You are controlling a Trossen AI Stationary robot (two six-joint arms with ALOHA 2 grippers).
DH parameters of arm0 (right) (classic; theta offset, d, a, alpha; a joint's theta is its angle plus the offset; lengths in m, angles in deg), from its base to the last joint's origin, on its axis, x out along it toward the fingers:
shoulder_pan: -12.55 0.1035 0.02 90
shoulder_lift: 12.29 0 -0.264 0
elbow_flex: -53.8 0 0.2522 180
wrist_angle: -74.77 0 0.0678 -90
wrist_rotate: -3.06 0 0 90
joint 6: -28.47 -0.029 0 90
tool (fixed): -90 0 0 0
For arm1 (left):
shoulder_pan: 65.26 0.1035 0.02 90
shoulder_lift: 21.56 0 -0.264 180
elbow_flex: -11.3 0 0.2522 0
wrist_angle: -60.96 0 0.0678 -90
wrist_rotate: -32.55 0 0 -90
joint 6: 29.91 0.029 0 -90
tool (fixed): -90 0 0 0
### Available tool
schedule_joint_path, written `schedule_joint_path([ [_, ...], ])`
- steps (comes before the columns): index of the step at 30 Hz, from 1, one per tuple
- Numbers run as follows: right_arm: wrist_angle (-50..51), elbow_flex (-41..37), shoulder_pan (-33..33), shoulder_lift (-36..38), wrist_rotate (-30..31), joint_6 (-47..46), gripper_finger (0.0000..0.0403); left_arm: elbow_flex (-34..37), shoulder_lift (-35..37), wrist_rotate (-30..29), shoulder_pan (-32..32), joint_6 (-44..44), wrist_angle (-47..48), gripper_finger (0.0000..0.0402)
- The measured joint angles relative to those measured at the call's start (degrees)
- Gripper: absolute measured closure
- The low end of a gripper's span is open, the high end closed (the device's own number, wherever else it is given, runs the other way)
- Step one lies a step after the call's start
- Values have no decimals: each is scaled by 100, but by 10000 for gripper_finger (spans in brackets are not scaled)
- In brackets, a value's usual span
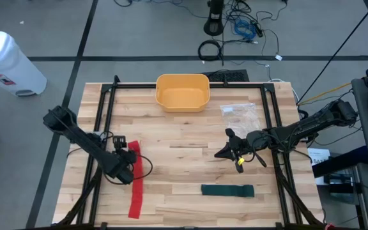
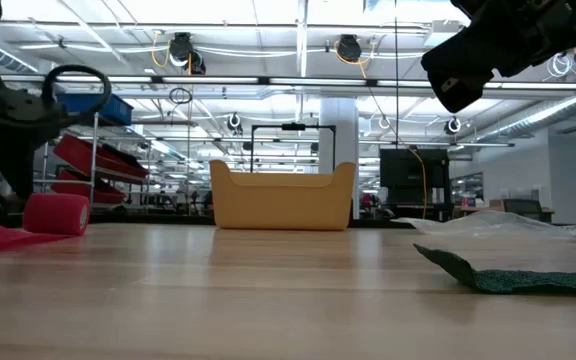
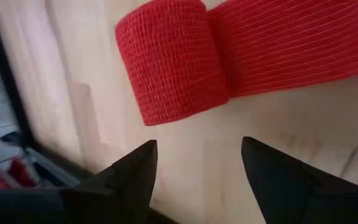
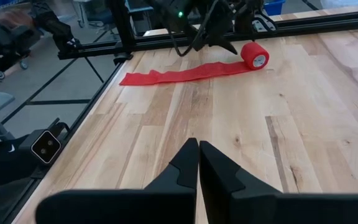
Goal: Roll bandage
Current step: Roll the red bandage
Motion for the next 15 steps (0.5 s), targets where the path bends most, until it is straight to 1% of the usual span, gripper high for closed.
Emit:
schedule_joint_path([
  [6, 2, -2, 0, 0, 1, 46, 403, -329, -474, -494, 4, -170, 550, 208],
  [9, 2, -2, 0, 0, 1, 53, 403, -353, -592, -644, 4, -195, 567, 227],
  [15, 1, -2, 0, 0, -1, 70, 403, -355, -648, -811, 7, -149, 392, 235],
])
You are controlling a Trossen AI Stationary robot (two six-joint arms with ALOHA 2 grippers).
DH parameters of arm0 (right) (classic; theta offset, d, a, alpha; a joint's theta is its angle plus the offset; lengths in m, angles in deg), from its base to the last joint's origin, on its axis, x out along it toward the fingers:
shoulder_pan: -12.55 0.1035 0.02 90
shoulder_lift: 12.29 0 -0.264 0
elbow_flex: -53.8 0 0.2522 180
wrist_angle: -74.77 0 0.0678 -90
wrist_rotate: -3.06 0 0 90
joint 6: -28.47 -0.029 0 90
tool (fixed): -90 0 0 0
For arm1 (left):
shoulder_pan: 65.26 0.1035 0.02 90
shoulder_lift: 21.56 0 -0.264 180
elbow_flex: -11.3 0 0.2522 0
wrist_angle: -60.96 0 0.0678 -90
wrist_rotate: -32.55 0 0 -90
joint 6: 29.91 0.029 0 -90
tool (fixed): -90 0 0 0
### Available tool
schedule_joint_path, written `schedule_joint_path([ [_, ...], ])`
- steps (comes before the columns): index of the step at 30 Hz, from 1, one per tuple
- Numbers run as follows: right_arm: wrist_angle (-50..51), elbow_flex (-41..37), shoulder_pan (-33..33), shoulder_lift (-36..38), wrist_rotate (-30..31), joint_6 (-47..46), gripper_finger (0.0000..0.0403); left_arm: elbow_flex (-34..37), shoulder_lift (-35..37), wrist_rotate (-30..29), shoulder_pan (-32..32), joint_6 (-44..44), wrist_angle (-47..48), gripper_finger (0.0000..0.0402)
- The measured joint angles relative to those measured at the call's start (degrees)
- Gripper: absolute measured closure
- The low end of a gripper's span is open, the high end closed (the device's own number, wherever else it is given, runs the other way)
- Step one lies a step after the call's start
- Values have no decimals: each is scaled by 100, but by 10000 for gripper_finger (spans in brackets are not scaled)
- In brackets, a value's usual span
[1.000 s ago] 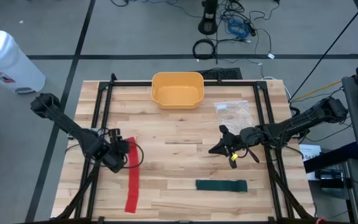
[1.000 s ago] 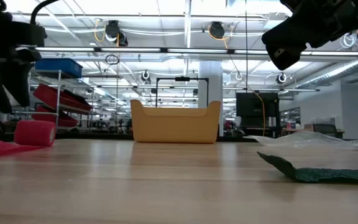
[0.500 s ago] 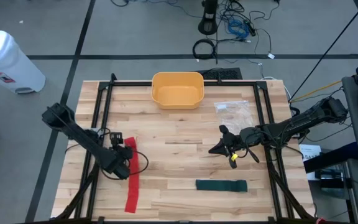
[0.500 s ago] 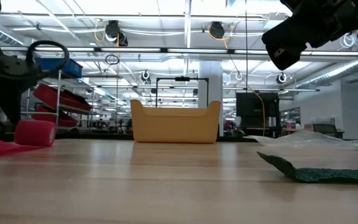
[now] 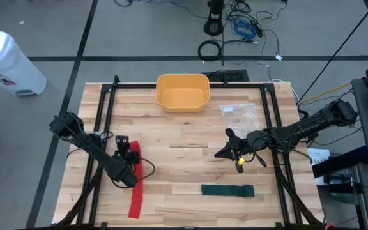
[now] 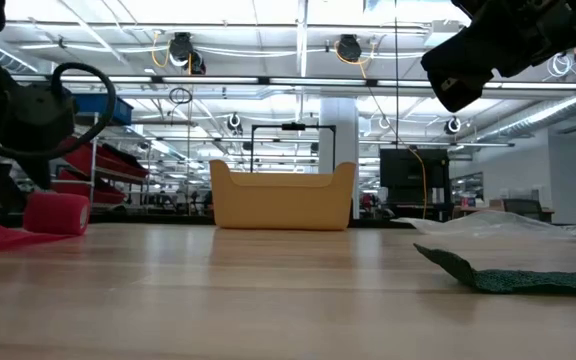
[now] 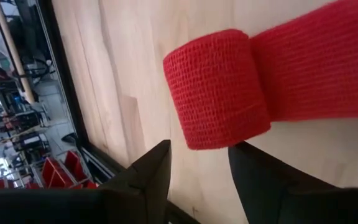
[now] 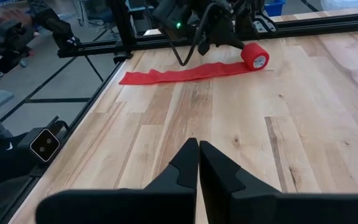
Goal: Roll bandage
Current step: Roll the red bandage
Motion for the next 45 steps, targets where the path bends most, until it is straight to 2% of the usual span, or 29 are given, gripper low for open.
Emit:
schedule_joint_path([
  [5, 0, 0, 0, 0, -1, -2, 403, 0, 2, -335, 3, 59, -321, 235],
  [12, 0, 0, 0, 0, -2, -2, 403, -2, 2, -883, 37, 594, -561, 235],
  [24, 15, 0, 2, 0, -24, 54, 403, -2, 2, -884, 287, 671, -674, 235],
  [27, 20, 0, 2, 0, -22, 77, 403, -2, 2, -888, 343, 884, -893, 235],
  [33, 25, 0, 3, 0, -23, 79, 403, -2, 2, -1104, 544, 1858, -1726, 235],
  [45, 26, 0, 4, 0, -22, 79, 403, -2, 2, -1062, 1193, 2149, -1680, 237],
])
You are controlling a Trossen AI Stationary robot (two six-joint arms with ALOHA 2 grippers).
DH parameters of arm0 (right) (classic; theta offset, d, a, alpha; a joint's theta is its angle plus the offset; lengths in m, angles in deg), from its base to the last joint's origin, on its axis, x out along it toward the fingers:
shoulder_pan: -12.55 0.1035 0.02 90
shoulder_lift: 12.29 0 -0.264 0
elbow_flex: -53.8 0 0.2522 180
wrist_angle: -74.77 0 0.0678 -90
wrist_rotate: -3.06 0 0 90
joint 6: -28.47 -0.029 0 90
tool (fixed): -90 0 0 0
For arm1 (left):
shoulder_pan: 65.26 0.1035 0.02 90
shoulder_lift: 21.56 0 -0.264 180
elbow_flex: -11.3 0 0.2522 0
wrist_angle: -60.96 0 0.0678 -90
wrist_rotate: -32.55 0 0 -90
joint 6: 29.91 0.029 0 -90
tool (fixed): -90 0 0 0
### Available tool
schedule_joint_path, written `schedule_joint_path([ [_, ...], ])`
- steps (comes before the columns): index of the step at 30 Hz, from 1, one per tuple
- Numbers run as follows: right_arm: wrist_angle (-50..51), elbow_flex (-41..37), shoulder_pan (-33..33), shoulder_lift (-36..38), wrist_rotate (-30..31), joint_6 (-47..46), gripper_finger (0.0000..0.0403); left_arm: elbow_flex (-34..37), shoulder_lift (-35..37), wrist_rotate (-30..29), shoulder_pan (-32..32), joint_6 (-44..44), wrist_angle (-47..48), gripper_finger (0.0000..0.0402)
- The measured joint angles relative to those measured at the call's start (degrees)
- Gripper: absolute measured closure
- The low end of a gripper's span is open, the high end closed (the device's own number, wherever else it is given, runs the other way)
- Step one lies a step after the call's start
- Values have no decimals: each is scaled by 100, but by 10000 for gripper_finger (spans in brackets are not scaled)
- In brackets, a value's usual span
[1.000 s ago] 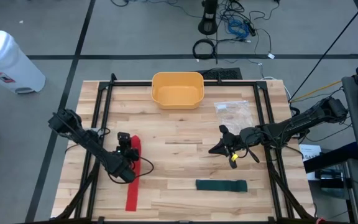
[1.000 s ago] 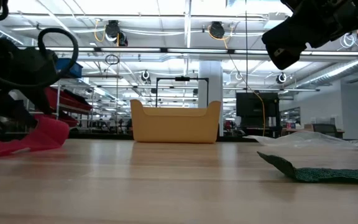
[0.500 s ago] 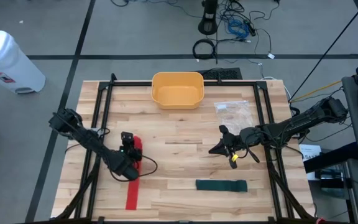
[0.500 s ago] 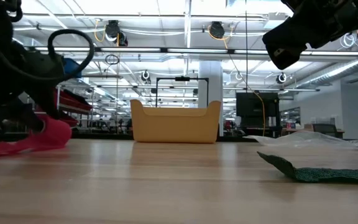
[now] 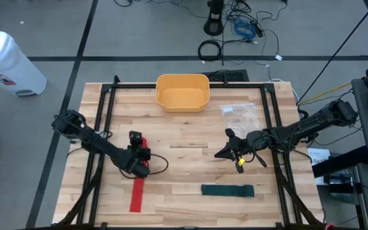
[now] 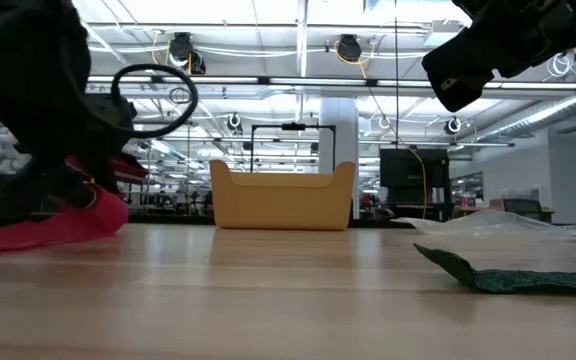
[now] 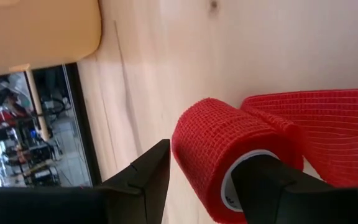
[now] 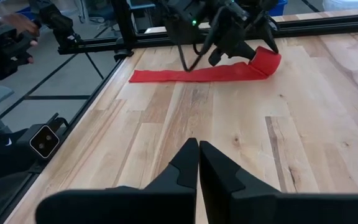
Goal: Roll bandage
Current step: Roll the red bandage
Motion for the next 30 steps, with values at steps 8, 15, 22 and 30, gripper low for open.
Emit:
schedule_joint_path([
  [8, 7, 0, 0, 0, 0, 2, 403, 0, 5, 52, 323, 220, -182, 310],
  [15, 7, 0, 0, 0, 2, 2, 403, 0, 11, 27, 529, 310, -210, 386],
  [22, -60, 0, 0, 0, 7, 2, 403, -217, 0, 26, 489, 265, 43, 384],
  [30, -217, -2, -11, -18, 350, 272, 403, -1048, 0, -344, 338, 408, 583, 384],
])
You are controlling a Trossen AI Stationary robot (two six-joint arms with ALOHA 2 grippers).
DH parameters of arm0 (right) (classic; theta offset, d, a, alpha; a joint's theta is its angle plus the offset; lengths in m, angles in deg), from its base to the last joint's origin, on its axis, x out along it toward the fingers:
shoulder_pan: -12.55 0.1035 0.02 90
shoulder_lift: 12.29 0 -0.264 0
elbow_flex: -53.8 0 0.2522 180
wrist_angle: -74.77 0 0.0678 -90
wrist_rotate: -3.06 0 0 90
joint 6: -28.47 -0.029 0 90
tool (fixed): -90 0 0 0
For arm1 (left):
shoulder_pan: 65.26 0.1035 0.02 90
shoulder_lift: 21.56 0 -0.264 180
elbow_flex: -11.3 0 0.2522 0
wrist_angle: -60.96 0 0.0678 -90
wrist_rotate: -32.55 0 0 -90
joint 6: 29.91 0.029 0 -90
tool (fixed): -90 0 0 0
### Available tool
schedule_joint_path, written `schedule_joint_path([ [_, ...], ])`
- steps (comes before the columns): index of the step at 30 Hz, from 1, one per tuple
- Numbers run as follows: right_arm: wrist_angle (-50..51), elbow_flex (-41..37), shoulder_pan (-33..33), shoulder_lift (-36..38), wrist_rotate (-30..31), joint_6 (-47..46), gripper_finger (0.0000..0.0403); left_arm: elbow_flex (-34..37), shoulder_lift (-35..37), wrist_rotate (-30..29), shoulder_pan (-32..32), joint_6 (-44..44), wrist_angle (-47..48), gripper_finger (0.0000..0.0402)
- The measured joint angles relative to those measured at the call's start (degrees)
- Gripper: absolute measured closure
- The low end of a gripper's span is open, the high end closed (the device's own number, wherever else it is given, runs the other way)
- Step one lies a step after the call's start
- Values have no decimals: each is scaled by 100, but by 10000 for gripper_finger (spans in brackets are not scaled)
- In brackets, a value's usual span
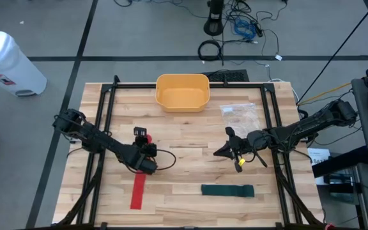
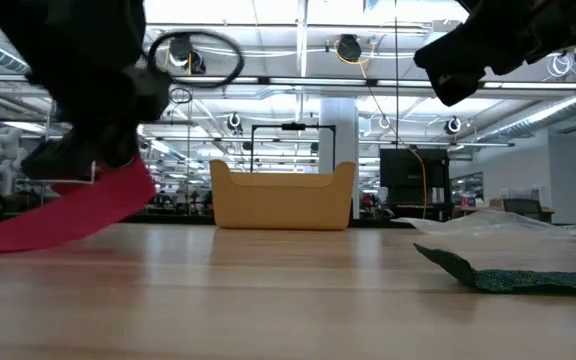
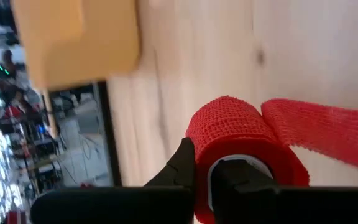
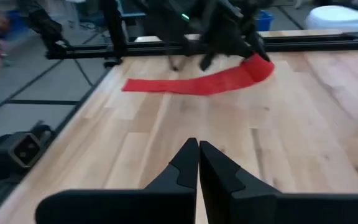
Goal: Roll bandage
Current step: Roll the red bandage
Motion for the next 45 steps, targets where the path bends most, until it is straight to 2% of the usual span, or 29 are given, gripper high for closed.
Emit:
schedule_joint_path([
  [4, -258, -3, -3, -107, 293, 100, 403, -438, 1, -244, -88, 229, 69, 384],
  [14, -1717, -4, -55, -489, 285, 1250, 403, -1295, 5, -1048, -326, 1048, 71, 384],
  [24, -2482, 28, -272, -502, 282, 1012, 403, -2036, 4, -1872, -671, 1369, 45, 384],
  [30, -2231, 554, -337, -496, 8, 1070, 399, -2663, 6, -2248, -941, 2135, -410, 384],
  [37, -1018, 1117, -343, -608, -140, 1066, 353, -3206, 6, -2539, -1204, 3417, -1391, 384],
  [41, -1204, 1117, -328, -972, -692, 759, 315, -3349, 6, -2565, -1388, 4295, -2144, 384],
  [45, -1962, 1117, -309, -1679, -1139, 573, 285, -3352, 6, -2568, -1562, 5344, -3046, 384],
])
